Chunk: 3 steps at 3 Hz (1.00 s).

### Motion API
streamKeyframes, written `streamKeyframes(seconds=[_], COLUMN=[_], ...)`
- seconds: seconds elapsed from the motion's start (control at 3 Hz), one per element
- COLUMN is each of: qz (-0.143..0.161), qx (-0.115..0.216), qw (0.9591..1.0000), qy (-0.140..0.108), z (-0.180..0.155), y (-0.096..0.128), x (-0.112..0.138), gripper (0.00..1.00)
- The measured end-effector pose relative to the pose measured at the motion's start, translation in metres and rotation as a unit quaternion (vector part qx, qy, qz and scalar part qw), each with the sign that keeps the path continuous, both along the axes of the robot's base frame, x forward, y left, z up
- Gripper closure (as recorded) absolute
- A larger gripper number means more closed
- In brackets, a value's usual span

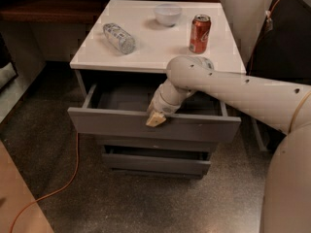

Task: Open top drawer

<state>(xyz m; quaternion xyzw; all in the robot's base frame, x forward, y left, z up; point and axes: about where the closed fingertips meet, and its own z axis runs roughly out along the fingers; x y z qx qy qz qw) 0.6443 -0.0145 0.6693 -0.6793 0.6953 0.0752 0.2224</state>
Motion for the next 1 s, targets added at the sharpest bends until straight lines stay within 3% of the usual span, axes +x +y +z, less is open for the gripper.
streamKeyframes(seconds=[0.33, 1.0], qz=[0.006, 0.01], qx=[0.004, 0.015], qw=[1.0, 0.9998], qy=[0.0, 0.006], z=[0.004, 0.019], y=[-0.002, -0.005], x=[-0.012, -0.027], gripper=[0.82, 0.28])
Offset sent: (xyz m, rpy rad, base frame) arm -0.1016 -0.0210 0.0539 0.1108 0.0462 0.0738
